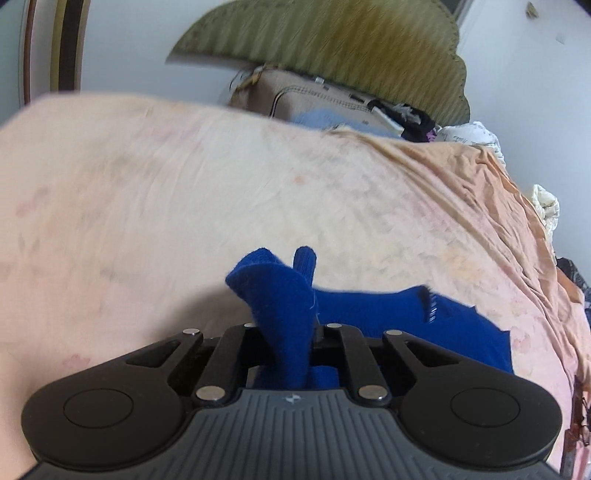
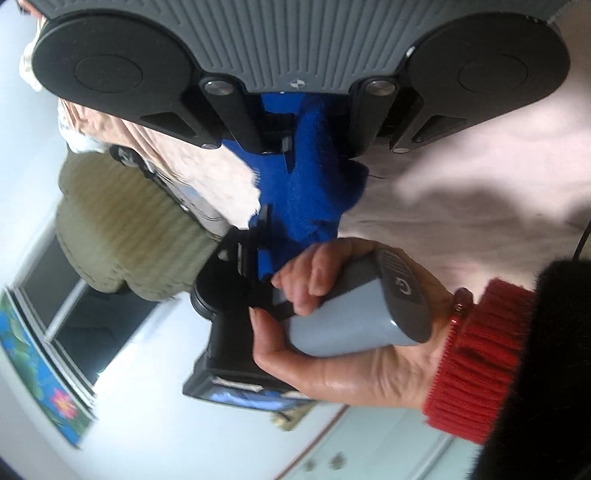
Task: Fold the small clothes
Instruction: 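Lift the gripped sweater side with both grippers and fold it over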
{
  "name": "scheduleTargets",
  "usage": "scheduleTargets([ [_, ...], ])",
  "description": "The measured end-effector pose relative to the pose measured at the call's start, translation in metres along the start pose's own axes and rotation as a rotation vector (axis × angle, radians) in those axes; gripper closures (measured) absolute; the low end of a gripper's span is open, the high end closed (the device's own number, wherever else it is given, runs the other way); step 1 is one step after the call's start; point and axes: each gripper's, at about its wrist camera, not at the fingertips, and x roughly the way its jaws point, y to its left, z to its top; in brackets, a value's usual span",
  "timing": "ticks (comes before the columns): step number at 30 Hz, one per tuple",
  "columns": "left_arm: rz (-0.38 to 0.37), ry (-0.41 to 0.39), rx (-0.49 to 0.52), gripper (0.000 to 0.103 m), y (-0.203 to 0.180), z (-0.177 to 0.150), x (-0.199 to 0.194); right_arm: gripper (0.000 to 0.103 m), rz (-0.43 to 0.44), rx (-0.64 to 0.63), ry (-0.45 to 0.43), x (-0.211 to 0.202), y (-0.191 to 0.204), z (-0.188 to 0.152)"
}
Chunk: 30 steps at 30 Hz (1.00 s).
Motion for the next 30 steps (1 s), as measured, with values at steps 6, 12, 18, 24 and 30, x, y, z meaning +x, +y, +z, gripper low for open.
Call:
scheduleTargets([
  [6, 0.076, -0.036, 0.082, 0.092, -0.075, 0.009, 0.002, 0.095, -0.12, 0.127, -0.01, -0.027, -0.057, -0.026],
  [12, 0.086, -0.011, 0.195, 0.092, -0.153, 0.006, 0.034, 0.096, -0.202, 0.318, 0.03, -0.04, -0.122, -0.072],
  [18, 0.103, 0.026, 0.332, 0.092, -0.224, -0.01, 0.083, 0.096, -0.22, 0.578, 0.084, -0.04, -0.178, -0.127],
  [24, 0.134, 0.04, 0.46, 0.092, -0.269, -0.034, 0.122, 0.099, -0.194, 0.85, 0.139, -0.042, -0.215, -0.183],
  [30, 0.147, 0.039, 0.551, 0.092, -0.291, -0.051, 0.139, 0.099, -0.117, 1.109, 0.191, -0.041, -0.231, -0.236],
])
